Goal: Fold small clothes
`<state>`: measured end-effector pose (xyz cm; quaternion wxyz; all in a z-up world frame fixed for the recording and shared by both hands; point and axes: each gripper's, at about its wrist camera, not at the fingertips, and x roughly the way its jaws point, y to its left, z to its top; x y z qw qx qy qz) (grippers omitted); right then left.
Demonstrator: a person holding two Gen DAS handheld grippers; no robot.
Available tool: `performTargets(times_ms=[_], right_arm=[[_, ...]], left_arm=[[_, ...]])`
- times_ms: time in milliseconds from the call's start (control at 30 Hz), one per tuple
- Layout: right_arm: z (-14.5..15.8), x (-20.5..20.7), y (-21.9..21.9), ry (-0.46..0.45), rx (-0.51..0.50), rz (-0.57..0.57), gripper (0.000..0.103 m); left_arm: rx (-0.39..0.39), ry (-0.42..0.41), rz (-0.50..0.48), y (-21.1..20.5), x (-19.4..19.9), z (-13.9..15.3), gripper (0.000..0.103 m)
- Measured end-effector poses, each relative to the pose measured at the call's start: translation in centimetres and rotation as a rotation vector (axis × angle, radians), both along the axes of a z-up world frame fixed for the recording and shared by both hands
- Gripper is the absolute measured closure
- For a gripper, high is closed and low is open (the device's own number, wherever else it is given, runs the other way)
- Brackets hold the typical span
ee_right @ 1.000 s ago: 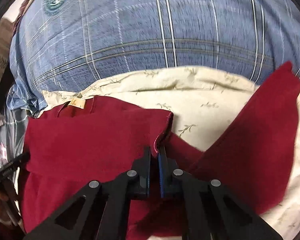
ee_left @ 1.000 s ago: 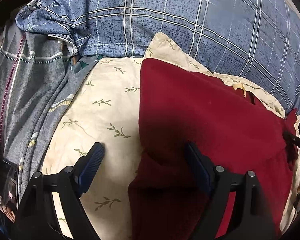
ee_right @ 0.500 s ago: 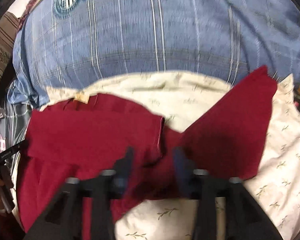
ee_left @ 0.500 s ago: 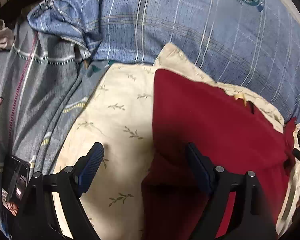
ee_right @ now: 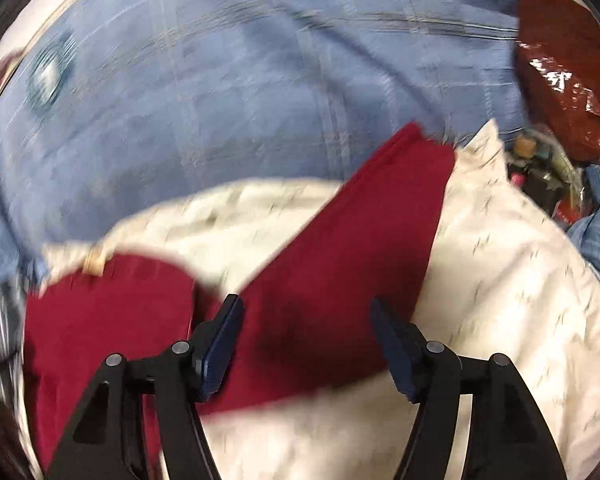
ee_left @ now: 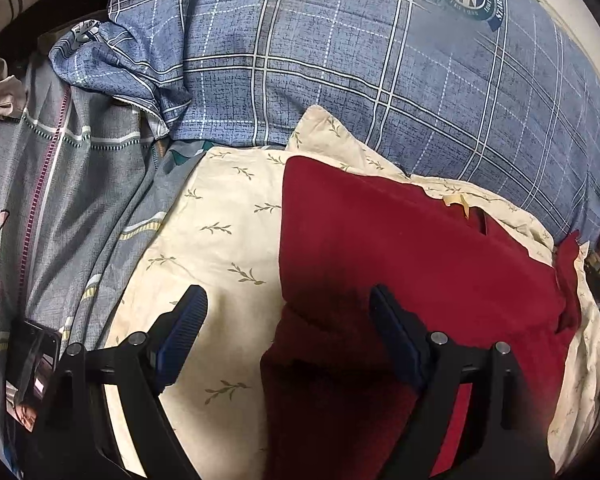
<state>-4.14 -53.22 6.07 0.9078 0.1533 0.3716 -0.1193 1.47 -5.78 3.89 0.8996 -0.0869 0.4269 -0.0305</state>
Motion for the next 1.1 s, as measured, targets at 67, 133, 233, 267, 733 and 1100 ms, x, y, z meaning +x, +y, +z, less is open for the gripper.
performTargets(times_ms=[67,133,233,267,733,1100], right_arm=[[0.1,2.7,-1.2,0.0,0.037,-0.046,0.021],[-0.6,5.8,-2.0,0.032,0.06,-0.076,0.021],[-2.7,9.8,-3.0,0.096,0.099,-0.098,0.021],[-3.8,11.1,-3.5,0.136,0.108,-0.101,0.025],[5.5,1.4,-0.7,-0.221,0.202,0.175,0.096],[-0.3,3.3,23.0,-0.002,0.201,0.774,0.066]], left_arm=[[0.007,0.012,-0.003,-0.1,0.3,-0.3,0.02],[0.01,0.017,-0.004,0.0,0.5,-0.4,0.02],[0.026,0.015,-0.002,0.0,0.8,-0.5,0.02],[0.029,0.015,0.0,0.0,0.9,-0.6,0.02],[-0.075,-0.027,0.039,2.0,0.2,0.9,0.02],[-0.245,-0.057,0.025,3.5,0.7,1.3,0.02]])
